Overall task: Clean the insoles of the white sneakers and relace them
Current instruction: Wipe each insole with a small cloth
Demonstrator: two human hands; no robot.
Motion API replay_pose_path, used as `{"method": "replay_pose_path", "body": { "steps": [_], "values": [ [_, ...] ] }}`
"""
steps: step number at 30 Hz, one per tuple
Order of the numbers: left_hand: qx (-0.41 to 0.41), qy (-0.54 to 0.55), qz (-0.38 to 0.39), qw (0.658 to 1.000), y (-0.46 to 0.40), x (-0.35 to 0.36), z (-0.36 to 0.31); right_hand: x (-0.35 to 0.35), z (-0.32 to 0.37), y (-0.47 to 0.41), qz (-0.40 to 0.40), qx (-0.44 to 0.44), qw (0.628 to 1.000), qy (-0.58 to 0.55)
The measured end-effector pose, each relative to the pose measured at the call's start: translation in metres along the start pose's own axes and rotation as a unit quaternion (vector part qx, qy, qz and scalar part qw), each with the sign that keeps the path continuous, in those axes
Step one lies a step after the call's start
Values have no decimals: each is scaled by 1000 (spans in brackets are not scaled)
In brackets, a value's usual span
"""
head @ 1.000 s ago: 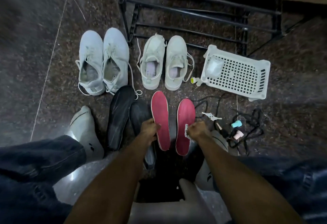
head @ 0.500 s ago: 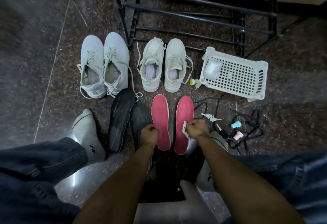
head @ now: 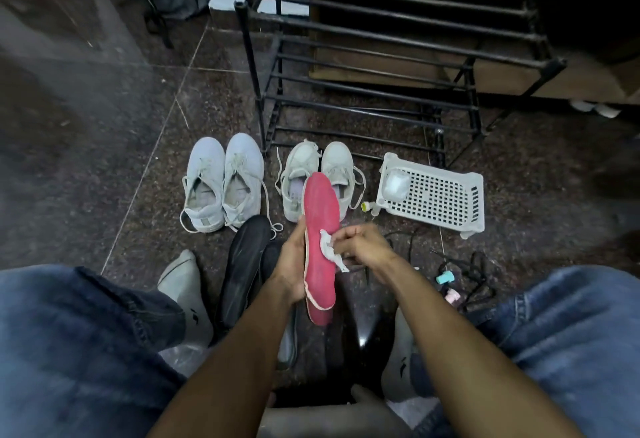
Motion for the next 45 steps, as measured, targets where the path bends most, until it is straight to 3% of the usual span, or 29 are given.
{"method": "replay_pose_path", "body": {
  "steps": [6,9,11,13,15,21,25,28,33,36,40,43,45],
  "values": [
    [52,62,36,996,12,23,-12,-11,53,35,-143,-225,940,212],
    [47,86,50,994,15,31,-11,2,60,55,-115,-241,907,324],
    [38,85,48,994,17,36,-9,20,61,69,-89,-250,866,423],
    [32,73,28,996,18,38,-4,26,64,76,-111,-268,828,480],
    [22,59,26,998,20,45,4,17,75,72,-155,-273,816,485],
    [-9,-47,57,997,18,46,30,-35,104,46,-268,-193,837,436],
    [16,-15,70,997,18,52,21,-19,90,61,-180,-235,865,405],
    [23,17,71,997,18,56,18,-8,79,69,-135,-237,857,436],
    [-18,-73,82,994,14,46,27,-46,101,55,-264,-205,844,419],
    [-39,-100,58,992,16,39,29,-67,105,50,-300,-156,866,368],
    [-15,-73,52,996,20,57,22,-42,92,49,-178,-151,919,317],
    [19,-47,41,998,19,60,14,-23,76,52,-45,-129,974,182],
    [24,-43,45,998,18,59,12,-27,73,52,-18,-119,988,93]
  ]
}}
Point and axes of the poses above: each hand's wrist, its own y-axis away from the middle knuckle, its own x-axis out of the palm, z = x × y, the point moved 7 cm from there along -y, towards the middle knuckle, and after that the axes turned 3 degrees about z, right-handed, at the moved point
